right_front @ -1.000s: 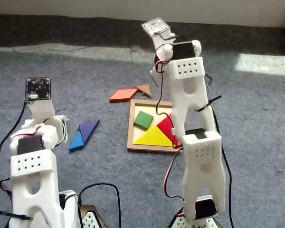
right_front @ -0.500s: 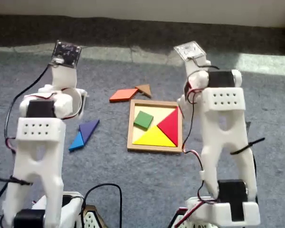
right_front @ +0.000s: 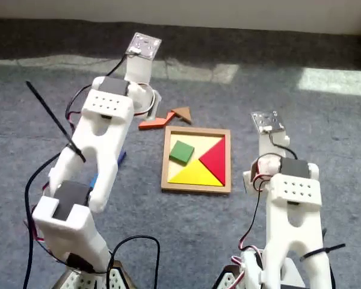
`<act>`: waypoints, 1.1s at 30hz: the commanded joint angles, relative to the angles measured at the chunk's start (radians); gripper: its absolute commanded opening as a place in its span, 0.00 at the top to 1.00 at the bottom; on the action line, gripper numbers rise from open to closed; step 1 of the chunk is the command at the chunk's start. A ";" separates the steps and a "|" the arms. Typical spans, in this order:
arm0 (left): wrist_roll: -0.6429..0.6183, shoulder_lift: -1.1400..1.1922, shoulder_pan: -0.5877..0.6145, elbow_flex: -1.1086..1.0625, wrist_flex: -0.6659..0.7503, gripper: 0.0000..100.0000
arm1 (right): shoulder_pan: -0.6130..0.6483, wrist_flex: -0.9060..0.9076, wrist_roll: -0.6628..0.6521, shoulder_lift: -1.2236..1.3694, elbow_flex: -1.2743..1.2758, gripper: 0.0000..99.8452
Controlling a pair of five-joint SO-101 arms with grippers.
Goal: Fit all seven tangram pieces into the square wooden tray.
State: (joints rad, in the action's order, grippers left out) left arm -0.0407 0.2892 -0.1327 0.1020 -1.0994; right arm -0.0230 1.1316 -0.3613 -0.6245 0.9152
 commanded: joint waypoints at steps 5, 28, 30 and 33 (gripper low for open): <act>-0.175 0.229 -0.076 0.285 -0.002 0.71 | -0.013 -0.163 0.074 -0.059 0.131 0.99; -0.305 0.426 0.045 0.300 0.048 0.72 | -0.008 -0.177 0.077 -0.067 0.186 0.99; -0.305 0.450 0.065 0.334 0.017 0.72 | -0.007 -0.177 0.077 -0.067 0.186 0.99; -0.235 0.479 0.085 0.380 -0.080 0.72 | -0.007 -0.177 0.077 -0.067 0.186 0.99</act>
State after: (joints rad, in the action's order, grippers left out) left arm -0.3368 0.7664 -0.0760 0.4212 -1.1024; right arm -0.0245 0.9659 -0.2923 -0.6628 1.1070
